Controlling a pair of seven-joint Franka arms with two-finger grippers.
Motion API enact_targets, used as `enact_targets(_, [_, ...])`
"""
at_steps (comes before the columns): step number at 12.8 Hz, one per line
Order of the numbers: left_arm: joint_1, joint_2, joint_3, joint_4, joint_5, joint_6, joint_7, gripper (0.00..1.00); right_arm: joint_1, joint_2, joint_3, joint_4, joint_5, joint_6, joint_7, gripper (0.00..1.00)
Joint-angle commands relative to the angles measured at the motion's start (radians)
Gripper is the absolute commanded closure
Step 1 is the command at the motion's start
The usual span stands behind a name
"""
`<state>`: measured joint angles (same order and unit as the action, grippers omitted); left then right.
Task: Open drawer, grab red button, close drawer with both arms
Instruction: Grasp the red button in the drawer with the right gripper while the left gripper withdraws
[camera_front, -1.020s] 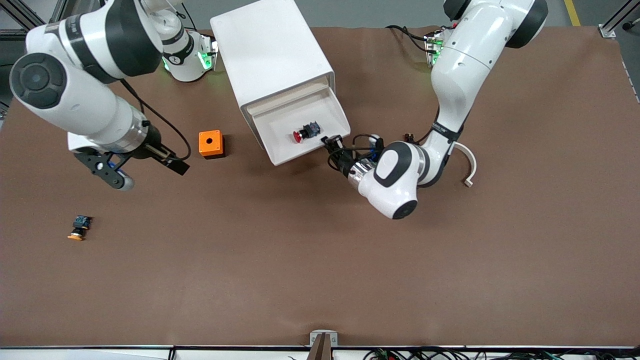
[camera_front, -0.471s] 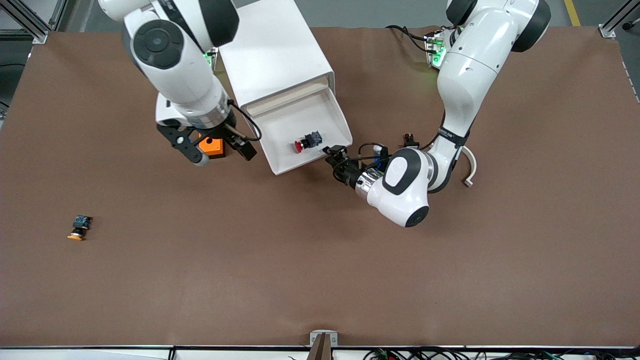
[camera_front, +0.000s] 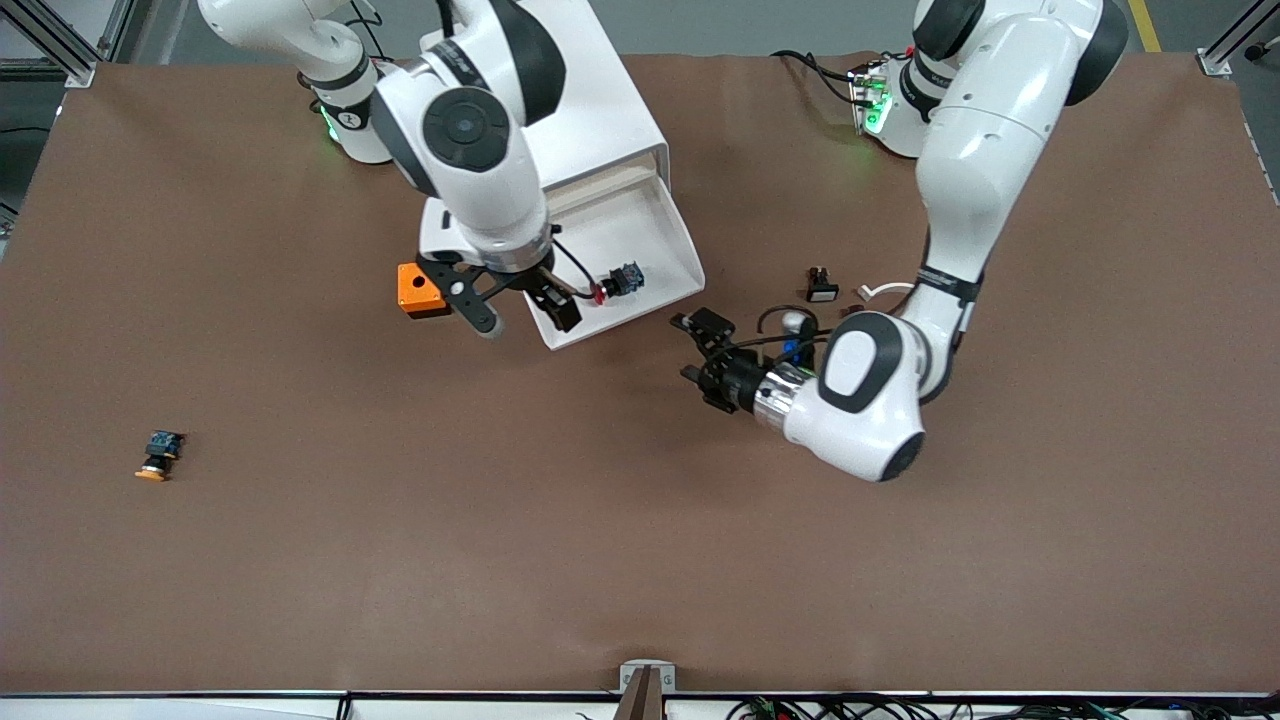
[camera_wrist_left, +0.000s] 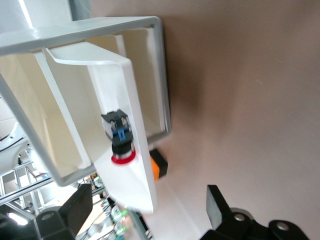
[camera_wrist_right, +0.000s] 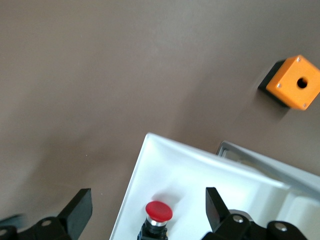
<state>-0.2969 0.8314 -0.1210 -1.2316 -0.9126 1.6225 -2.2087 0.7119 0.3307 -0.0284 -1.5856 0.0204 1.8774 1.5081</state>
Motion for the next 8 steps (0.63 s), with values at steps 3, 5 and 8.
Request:
enact_targets(3, [0.162, -0.077, -0.015, 0.032, -0.002, -0.120, 0.362, 0.00, 0.104, 0.070, -0.010, 0.007, -0.016, 0.065, 0.153, 0.00])
enact_targets(5, [0.229, -0.099, -0.017, 0.034, 0.000, -0.189, 0.513, 0.00, 0.147, 0.088, -0.010, 0.009, -0.016, 0.071, 0.199, 0.00])
enact_targets(8, [0.268, -0.140, 0.000, 0.034, 0.079, -0.224, 0.768, 0.00, 0.175, 0.099, -0.011, 0.009, -0.016, 0.069, 0.245, 0.00])
